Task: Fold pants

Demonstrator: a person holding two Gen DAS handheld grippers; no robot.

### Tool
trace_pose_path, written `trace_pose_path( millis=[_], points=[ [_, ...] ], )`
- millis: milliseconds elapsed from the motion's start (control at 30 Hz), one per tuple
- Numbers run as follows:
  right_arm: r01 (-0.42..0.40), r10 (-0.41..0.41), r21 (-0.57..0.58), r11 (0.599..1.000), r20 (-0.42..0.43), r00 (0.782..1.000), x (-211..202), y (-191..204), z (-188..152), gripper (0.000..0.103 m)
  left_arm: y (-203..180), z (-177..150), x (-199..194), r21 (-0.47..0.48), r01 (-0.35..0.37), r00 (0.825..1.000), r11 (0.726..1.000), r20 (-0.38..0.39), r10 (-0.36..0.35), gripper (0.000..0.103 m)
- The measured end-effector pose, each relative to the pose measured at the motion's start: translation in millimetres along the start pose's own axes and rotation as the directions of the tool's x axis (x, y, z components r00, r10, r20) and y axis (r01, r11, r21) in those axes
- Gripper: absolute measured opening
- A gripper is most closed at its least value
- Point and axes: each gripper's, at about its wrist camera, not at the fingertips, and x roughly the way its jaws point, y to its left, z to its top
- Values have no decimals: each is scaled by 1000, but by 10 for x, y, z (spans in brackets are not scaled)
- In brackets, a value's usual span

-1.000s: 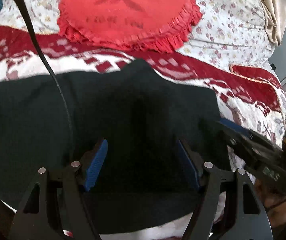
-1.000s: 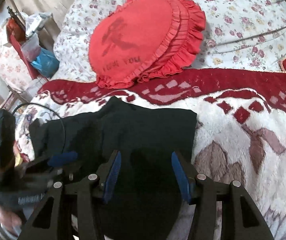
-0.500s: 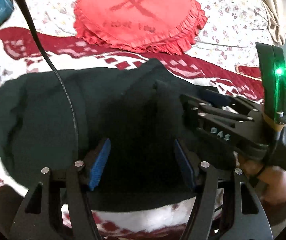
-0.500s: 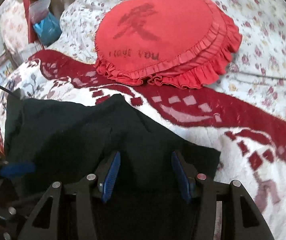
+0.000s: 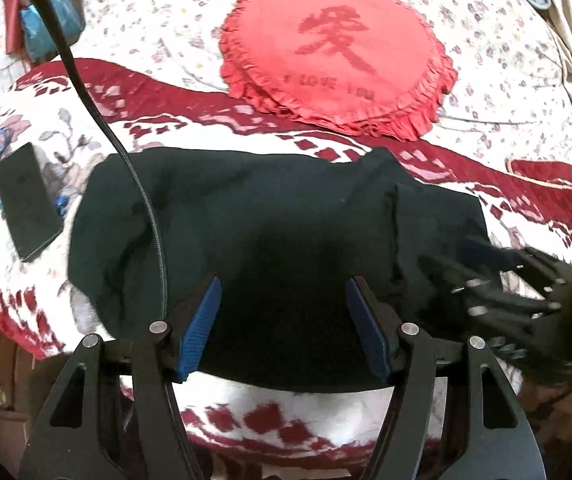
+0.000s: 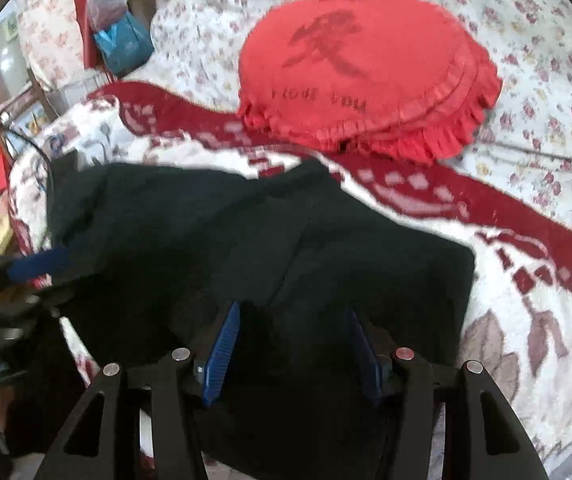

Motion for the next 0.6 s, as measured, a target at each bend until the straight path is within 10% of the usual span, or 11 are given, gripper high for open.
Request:
trace_pose_path(
  millis=[100,200,600],
  points=[
    [-16,16,2,1000,22,1000,-36,43,-19,67,94,-5,-24,-26,-15,1000,1000,6,15,65],
    [-23,23,-7,1000,-65,998,194,109,-98,68,178,-4,-48,-50,-15,1000,999,9,15,65],
    [-88,88,-20,996,13,996,-23,291,218,68,453,-23,-157,-115,-40,999,993,21,42,65]
  ],
)
